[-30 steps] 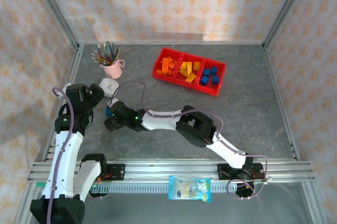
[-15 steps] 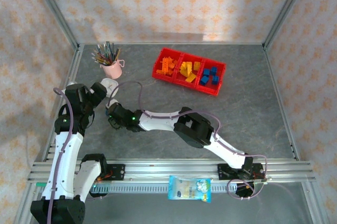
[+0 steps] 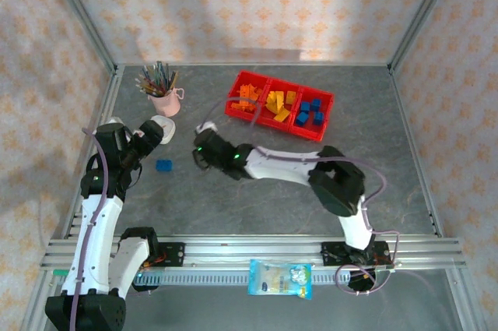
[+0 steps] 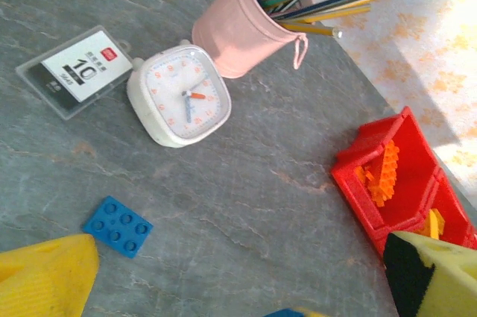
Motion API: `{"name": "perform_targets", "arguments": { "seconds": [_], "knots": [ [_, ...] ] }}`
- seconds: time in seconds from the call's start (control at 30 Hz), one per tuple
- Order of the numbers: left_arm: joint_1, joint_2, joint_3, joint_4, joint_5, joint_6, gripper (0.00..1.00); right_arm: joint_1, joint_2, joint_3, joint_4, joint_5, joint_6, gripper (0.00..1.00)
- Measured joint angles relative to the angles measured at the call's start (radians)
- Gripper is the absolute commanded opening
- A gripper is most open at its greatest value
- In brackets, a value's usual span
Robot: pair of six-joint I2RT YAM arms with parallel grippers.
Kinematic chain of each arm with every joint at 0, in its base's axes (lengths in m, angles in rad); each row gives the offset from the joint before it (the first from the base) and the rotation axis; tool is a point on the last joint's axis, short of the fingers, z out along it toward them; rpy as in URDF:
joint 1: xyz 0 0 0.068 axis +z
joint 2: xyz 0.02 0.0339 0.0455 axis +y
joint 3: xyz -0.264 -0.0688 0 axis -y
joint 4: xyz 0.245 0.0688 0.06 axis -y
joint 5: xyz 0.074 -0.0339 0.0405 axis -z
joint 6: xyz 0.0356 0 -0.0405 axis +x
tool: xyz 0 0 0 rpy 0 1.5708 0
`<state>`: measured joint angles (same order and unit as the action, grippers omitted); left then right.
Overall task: Sort the legos into containers by color
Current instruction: Place the lego in the container.
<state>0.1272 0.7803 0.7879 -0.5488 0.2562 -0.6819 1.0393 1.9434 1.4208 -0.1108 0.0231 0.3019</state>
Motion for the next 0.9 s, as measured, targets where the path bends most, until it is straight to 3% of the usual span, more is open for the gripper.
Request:
{"name": "perform_targets", "arguments": {
  "seconds": [0.2,0.37,0.63,0.83,0.9],
  "knots": [
    [-0.024,-0.006,-0.028,0.067,0.072,-0.006,0.99,-0.199,-0.172,-0.098,-0.069,0.086,0.073,0.24],
    [-0.116,0.006,-0.039,0.109,0.076,-0.024,0.99,-0.389,-0.233,-0.13,-0.135,0.146,0.099,0.25],
    [-0.216,0.052,-0.086,0.182,0.069,-0.07,0.99,-0.659,-0.212,-0.116,-0.171,0.154,0.098,0.25],
    [-0.255,0.085,-0.092,0.225,0.05,-0.09,0.99,-0.745,-0.089,-0.06,-0.169,0.138,0.089,0.3],
    [-0.258,0.093,-0.092,0.231,0.048,-0.095,0.99,-0.758,-0.045,-0.029,-0.175,0.137,0.079,0.38]
  ]
}}
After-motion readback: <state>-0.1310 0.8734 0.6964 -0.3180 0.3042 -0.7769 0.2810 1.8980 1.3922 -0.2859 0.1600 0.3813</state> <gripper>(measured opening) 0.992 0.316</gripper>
